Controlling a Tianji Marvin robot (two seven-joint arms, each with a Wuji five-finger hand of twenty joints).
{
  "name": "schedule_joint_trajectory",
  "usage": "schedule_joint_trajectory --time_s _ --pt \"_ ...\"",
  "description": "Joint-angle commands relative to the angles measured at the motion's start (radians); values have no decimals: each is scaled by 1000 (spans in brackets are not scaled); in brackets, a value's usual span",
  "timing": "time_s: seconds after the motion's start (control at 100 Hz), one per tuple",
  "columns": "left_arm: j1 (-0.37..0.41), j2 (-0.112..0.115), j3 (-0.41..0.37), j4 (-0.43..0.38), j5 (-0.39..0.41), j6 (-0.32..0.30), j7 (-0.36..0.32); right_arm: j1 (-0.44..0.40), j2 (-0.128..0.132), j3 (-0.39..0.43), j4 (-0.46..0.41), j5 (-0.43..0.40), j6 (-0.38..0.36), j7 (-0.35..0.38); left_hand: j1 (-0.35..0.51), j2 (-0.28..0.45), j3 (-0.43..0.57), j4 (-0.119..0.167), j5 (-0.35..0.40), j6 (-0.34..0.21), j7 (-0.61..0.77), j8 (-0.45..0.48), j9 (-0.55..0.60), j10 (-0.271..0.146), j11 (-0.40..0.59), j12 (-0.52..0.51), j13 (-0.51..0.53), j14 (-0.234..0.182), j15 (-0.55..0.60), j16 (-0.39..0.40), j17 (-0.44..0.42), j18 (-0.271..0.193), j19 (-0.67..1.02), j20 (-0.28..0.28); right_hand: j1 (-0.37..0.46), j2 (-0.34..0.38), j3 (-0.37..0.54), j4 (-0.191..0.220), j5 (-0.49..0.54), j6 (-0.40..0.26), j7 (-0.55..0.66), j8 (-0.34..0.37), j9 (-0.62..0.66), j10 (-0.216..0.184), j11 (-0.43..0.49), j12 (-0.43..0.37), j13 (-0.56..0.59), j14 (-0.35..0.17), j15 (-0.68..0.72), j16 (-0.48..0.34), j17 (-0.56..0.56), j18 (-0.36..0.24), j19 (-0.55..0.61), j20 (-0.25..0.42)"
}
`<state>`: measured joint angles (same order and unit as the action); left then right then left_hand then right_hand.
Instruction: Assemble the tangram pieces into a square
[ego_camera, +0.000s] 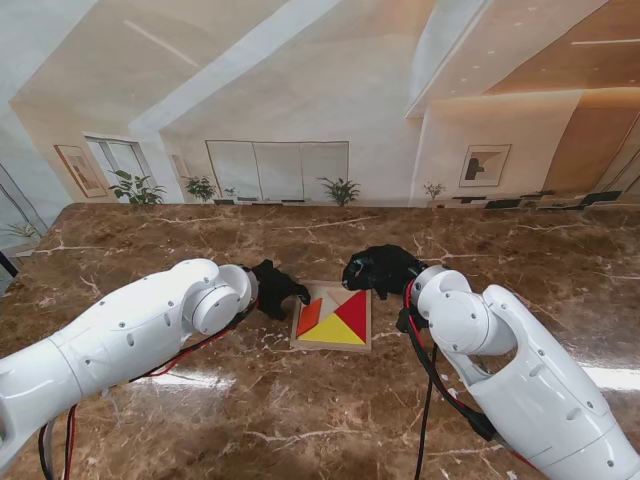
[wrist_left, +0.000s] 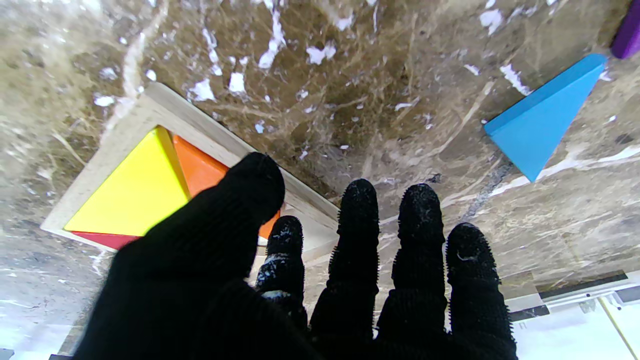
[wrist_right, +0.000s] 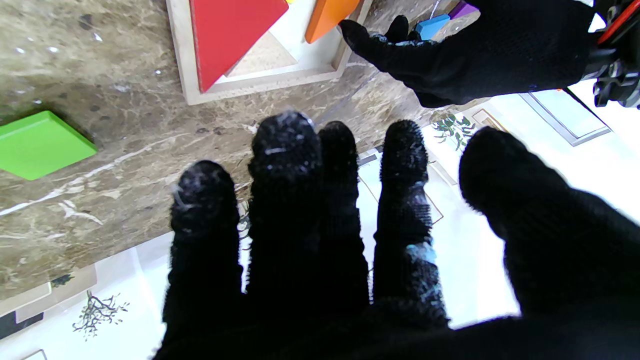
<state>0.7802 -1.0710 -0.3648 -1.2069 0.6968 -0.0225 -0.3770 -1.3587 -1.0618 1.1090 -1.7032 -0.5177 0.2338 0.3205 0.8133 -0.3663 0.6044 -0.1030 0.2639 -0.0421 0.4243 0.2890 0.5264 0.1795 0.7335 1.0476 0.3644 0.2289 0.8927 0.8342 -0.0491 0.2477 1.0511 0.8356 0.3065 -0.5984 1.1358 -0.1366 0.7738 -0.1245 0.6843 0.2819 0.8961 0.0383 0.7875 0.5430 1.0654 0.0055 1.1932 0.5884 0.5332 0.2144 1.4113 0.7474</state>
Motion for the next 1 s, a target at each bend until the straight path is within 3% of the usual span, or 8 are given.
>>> schedule_joint_trajectory --time_s 0.0,0.61,0.99 --pt "5 1 -2 0 1 -6 -3 -8 0 1 5 6 7 18 -25 31 -3 24 -31 -8 1 -15 -8 -15 19 12 10 -6 26 12 -1 -11 23 19 -56 32 10 26 14 10 18 -5 10 1 13 -5 34 2 23 -7 4 -2 44 -5" --pt "41 22 -50 -36 30 -27 -27 -9 2 1 2 3 13 25 -27 36 -7 23 -29 -10 9 -11 -13 -14 13 10 4 -6 20 8 -4 -12 21 16 -57 32 10 26 15 9 18 -4 9 1 13 -6 33 2 23 -7 2 -3 43 -5" --pt "76 39 -128 -85 86 -41 -55 -7 3 -2 2 1 12 27 -30 39 -12 23 -24 -6 7 -12 -14 -13 8 5 5 -6 17 6 -4 -12 21 15 -56 33 10 26 15 9 17 -4 9 1 13 -6 33 2 22 -7 3 -3 44 -5"
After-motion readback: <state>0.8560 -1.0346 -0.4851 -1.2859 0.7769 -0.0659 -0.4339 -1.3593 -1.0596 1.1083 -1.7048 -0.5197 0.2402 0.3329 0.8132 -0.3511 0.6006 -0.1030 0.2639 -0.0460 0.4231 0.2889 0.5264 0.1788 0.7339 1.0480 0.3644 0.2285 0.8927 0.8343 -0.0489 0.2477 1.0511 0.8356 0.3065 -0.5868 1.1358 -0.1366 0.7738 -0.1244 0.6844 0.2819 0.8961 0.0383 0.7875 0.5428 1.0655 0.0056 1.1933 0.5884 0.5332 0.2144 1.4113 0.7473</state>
